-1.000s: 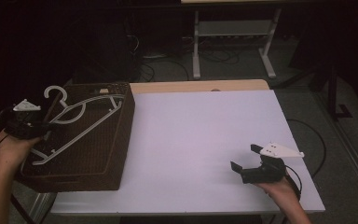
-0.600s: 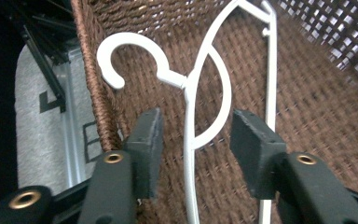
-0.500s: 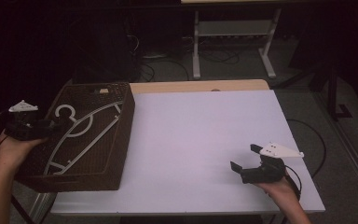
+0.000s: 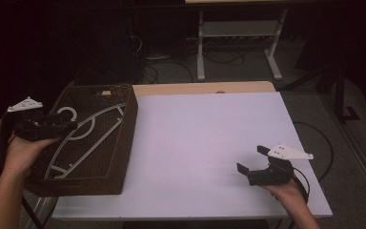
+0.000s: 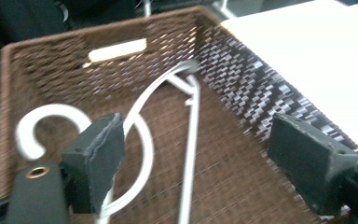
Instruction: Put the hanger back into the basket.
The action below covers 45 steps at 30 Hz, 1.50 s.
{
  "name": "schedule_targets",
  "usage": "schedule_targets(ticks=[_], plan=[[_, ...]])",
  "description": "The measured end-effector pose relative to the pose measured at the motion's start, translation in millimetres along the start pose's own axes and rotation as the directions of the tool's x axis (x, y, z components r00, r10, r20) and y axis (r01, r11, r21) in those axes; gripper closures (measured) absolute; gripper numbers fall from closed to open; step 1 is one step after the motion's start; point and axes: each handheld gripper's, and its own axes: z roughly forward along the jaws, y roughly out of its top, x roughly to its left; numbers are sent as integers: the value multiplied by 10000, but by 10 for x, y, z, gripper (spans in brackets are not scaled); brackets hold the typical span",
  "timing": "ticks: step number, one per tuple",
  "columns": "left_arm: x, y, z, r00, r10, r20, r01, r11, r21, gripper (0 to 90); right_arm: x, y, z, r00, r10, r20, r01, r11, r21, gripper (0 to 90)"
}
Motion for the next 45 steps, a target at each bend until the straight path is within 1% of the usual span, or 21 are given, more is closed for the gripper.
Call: schedule_targets(ticks=[3, 4, 7, 8, 9, 13, 15, 19, 21, 26, 30, 33, 34, 38, 39, 40, 41, 42, 43, 44, 45], plan=[[-110, 13, 14, 9993, -73, 370, 91, 9989, -469, 153, 4, 31, -5, 10000, -3, -52, 3, 10000, -59, 0], [-147, 18, 16, 9990, -25, 450, 50, 9984, -565, 147, 3, 42, -6, 9999, -88, -69, 87, 9999, -94, 0], [-257, 25, 30, 9964, -19, 846, 99, 9955, -942, 134, 7, 74, -9, 9999, -89, -105, 87, 9998, -164, 0], [-294, 26, 37, 9957, 72, 922, 25, 9945, -1050, 131, 8, 87, -8, 9999, -105, -111, 103, 9997, -200, 0], [-327, 29, 44, 9948, 175, 1007, -63, 9938, -1112, 130, 7, 100, -12, 9999, -99, -117, 96, 9997, -203, 0], [-461, 39, 82, 9896, 249, 1416, -52, 9905, -1375, 126, -12, 149, -13, 9998, -72, -176, 65, 9993, -376, 0], [-533, 47, 103, 9868, 412, 1566, -177, 9888, -1483, 126, -20, 173, -13, 9998, -57, -170, 50, 9990, -445, 0], [-689, 53, 156, 9783, 640, 1970, -294, 9844, -1736, 116, -36, 230, -14, 9997, 16, -247, -31, 9981, -619, 0], [-774, 49, 193, 9735, 670, 2187, -249, 9815, -1898, 114, -41, 256, -12, 9995, 1, -317, -24, 9975, -704, 0], [-988, 41, 274, 9620, 1077, 2508, -493, 9723, -2286, 95, -41, 319, -12, 9991, -81, -420, 43, 9959, -900, 0], [-1137, 46, 317, 9483, 1249, 2917, -447, 9627, -2669, 90, -46, 396, -26, 9988, -87, -488, 32, 9936, -1125, 0], [-1228, 45, 355, 9394, 1321, 3165, -400, 9588, -2812, 88, -49, 464, -37, 9980, -106, -619, 25, 9915, -1300, 0], [-1250, 44, 369, 9360, 1391, 3234, -454, 9587, -2809, 86, -49, 485, -38, 9978, -153, -650, 64, 9908, -1351, 0], [-1321, 28, 414, 9243, 1526, 3497, -410, 9510, -3066, 79, -48, 557, -30, 9965, -149, -824, 24, 9888, -1492, 0], [-1323, 22, 425, 9228, 1598, 3507, -465, 9496, -3101, 76, -47, 574, -25, 9962, -156, -851, 23, 9882, -1534, 0], [-1333, 13, 441, 9215, 1548, 3563, -370, 9480, -3162, 73, -49, 592, -20, 9958, -207, -890, 67, 9879, -1551, 0], [-1337, 3, 456, 9187, 1563, 3626, -358, 9475, -3178, 65, -48, 613, -16, 9954, -223, -935, 72, 9873, -1589, 0], [-1344, -8, 469, 9177, 1567, 3652, -342, 9467, -3202, 60, -47, 635, -13, 9948, -240, -988, 78, 9868, -1618, 0], [-1351, -20, 483, 9170, 1595, 3657, -355, 9456, -3233, 59, -46, 656, -8, 9943, -295, -1024, 121, 9858, -1672, 0], [-1362, -33, 498, 9160, 1529, 3709, -259, 9451, -3257, 52, -43, 677, -5, 9941, -325, -1033, 145, 9853, -1702, 0], [-1364, -43, 515, 9168, 1522, 3692, -264, 9456, -3242, 42, -44, 697, 0, 9937, -364, -1059, 176, 9847, -1734, 0]])
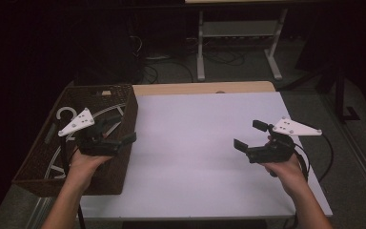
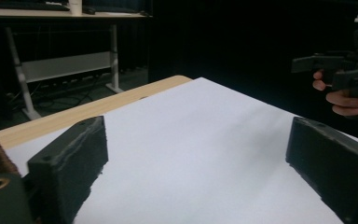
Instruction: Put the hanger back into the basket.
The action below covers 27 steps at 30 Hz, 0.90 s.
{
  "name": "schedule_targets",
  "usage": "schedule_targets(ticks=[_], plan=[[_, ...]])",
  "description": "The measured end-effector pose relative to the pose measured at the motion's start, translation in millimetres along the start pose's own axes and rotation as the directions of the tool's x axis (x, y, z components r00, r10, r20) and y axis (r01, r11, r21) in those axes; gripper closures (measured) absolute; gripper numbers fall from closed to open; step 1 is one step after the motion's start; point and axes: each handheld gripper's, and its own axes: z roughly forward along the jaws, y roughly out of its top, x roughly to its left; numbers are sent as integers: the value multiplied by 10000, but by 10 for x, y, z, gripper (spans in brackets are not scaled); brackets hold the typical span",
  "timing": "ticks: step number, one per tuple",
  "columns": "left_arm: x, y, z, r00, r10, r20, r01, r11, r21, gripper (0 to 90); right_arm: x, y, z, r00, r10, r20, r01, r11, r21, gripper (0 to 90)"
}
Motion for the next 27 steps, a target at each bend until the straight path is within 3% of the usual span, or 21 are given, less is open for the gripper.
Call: schedule_targets(ticks=[13, 27], plan=[[-16, -88, 50, 9999, -77, 73, 78, 9999, -114, 25, -43, 214, 66, 9997, -256, -18, 255, 9988, -414, 0], [-6, -119, 62, 9998, -60, 169, 61, 10000, -34, 25, -56, 212, 70, 9996, -271, -24, 270, 9990, -343, 0]])
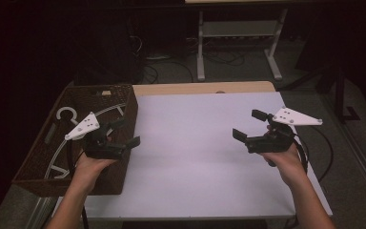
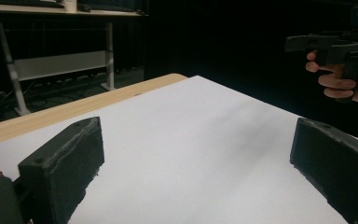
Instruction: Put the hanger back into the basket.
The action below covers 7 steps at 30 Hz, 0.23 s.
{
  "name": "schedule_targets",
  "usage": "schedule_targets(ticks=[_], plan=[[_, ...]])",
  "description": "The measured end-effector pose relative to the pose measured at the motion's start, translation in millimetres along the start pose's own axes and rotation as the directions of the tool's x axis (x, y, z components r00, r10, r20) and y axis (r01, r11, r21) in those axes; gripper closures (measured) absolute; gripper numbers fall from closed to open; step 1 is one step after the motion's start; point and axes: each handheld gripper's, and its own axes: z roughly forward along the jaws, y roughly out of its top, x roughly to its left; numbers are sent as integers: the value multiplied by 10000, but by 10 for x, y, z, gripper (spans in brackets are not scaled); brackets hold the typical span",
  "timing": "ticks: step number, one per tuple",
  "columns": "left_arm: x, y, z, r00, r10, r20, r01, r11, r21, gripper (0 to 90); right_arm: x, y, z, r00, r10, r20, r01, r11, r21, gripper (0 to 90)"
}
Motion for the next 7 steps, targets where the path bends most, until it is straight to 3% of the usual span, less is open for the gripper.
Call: schedule_targets(ticks=[7], plan=[[-3, 0, -3, 10000, 0, 14, 0, 10000, -29, 25, 13, 3, -5, 10000, 13, -31, -13, 10000, -54, 0]])
